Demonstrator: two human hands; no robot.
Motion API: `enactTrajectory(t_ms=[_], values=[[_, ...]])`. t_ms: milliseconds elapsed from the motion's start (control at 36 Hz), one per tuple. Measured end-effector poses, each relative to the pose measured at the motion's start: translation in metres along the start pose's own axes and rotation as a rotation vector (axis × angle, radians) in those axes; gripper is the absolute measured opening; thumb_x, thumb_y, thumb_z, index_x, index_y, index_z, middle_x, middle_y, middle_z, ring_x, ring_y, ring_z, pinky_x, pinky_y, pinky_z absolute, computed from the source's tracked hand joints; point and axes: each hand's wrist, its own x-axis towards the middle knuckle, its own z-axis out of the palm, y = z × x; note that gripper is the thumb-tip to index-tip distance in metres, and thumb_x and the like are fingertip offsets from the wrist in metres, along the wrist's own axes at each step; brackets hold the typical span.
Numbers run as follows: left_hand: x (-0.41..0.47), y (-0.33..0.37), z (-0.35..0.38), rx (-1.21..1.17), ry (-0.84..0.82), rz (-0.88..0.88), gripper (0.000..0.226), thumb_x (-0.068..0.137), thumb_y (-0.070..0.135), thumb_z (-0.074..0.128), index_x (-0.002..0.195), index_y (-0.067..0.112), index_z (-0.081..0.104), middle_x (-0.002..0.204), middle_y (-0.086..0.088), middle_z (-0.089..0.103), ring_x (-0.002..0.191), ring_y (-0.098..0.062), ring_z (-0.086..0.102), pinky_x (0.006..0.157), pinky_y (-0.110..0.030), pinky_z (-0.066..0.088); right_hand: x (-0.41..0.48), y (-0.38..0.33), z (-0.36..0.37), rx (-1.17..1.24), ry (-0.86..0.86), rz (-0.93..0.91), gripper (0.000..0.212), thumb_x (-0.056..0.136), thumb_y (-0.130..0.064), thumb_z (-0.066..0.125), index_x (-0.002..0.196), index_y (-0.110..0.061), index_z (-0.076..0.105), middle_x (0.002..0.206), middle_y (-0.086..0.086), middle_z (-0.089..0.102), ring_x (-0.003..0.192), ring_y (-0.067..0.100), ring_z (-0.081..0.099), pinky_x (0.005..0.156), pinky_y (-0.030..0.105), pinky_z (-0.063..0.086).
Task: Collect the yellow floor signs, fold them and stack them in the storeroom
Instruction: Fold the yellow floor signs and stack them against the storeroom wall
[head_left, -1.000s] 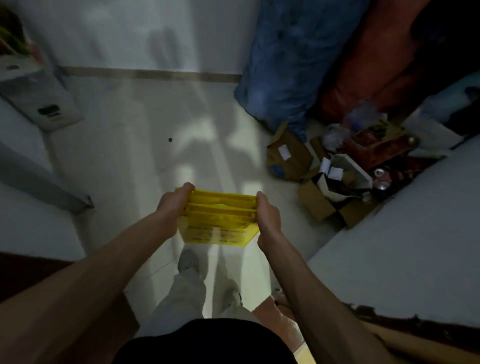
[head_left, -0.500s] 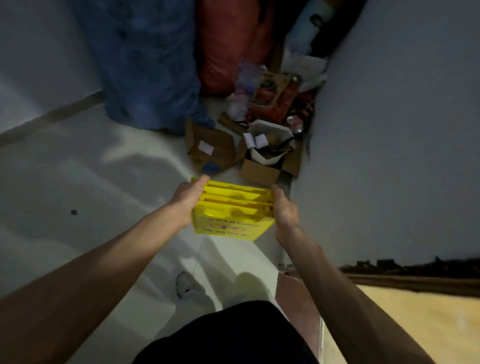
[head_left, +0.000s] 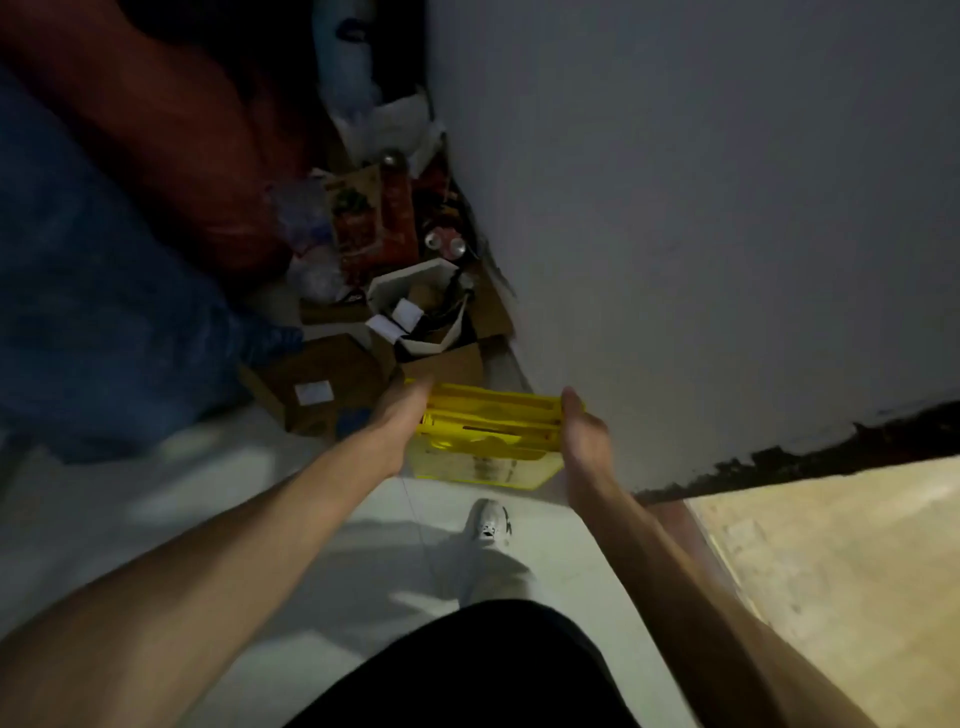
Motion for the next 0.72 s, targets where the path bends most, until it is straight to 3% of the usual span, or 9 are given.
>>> enactTrajectory(t_ms=[83,167,278,361,417,472,583,722], values=[[0.01,0.018,0.017,0.07,-0.06,-0.026,0.089,0.066,0.064,0.057,0.142,0.019,0.044,0.137,-0.008,0.054,0.119,-0.033,0.055,0.101,-0.047,0.046,0.011,0.005,-0.003,0.095,0.041,0.065,0.071,0.084,-0.066,0.044,0.116,-0.007,0.066,0.117,0.015,0.068,0.103,0.035,0.063,0.095,0.048,0.05],[0.028,0.031,0.029,0.149,-0.106,-0.009,0.074,0.071,0.061,0.058,0.131,0.017,0.055,0.127,-0.01,0.06,0.11,-0.031,0.06,0.098,-0.046,0.049,0.018,0.006,-0.005,0.158,0.086,0.119,0.075,0.082,-0.068,0.044,0.121,-0.007,0.065,0.122,0.015,0.067,0.108,0.034,0.062,0.099,0.047,0.048],[0.058,0.046,0.044,0.271,-0.13,0.063,0.073,0.05,0.067,0.055,0.108,0.025,0.065,0.118,-0.007,0.065,0.105,-0.027,0.062,0.099,-0.043,0.048,0.025,0.009,0.0,0.213,0.158,0.169,0.069,0.087,-0.065,0.044,0.121,-0.008,0.065,0.123,0.013,0.066,0.111,0.033,0.061,0.096,0.041,0.048],[0.054,0.066,0.054,0.34,-0.197,0.034,0.039,0.082,0.054,0.054,0.094,0.018,0.063,0.104,-0.003,0.065,0.095,-0.021,0.061,0.095,-0.033,0.046,0.029,0.018,0.01,0.232,0.221,0.199,0.065,0.091,-0.064,0.043,0.117,-0.009,0.066,0.12,0.016,0.067,0.109,0.035,0.061,0.096,0.043,0.047],[0.062,0.073,0.062,0.383,-0.276,0.032,0.034,0.096,0.041,0.045,0.11,0.013,0.06,0.111,-0.003,0.056,0.102,-0.022,0.054,0.094,-0.032,0.041,0.027,0.022,0.019,0.25,0.256,0.223,0.063,0.092,-0.062,0.043,0.118,-0.009,0.065,0.121,0.018,0.066,0.111,0.036,0.061,0.1,0.046,0.046],[0.076,0.075,0.072,0.443,-0.352,0.022,0.043,0.099,0.037,0.04,0.131,0.009,0.05,0.127,-0.005,0.052,0.106,-0.024,0.049,0.093,-0.033,0.039,0.028,0.028,0.029,0.279,0.299,0.268,0.067,0.09,-0.065,0.042,0.122,-0.01,0.063,0.122,0.017,0.066,0.113,0.036,0.061,0.1,0.046,0.046],[0.104,0.077,0.085,0.567,-0.449,0.102,0.02,0.1,0.029,0.04,0.11,0.014,0.048,0.123,-0.015,0.053,0.101,-0.021,0.046,0.088,-0.034,0.041,0.033,0.034,0.048,0.379,0.379,0.344,0.064,0.091,-0.062,0.045,0.123,-0.009,0.062,0.122,0.015,0.066,0.11,0.034,0.062,0.098,0.043,0.048],[0.144,0.079,0.109,0.718,-0.526,0.152,0.022,0.099,0.031,0.041,0.099,0.014,0.056,0.123,-0.014,0.056,0.102,-0.024,0.05,0.096,-0.04,0.041,0.055,0.045,0.071,0.525,0.478,0.362,0.067,0.085,-0.065,0.05,0.121,-0.01,0.063,0.119,0.011,0.069,0.104,0.028,0.066,0.096,0.044,0.052]])
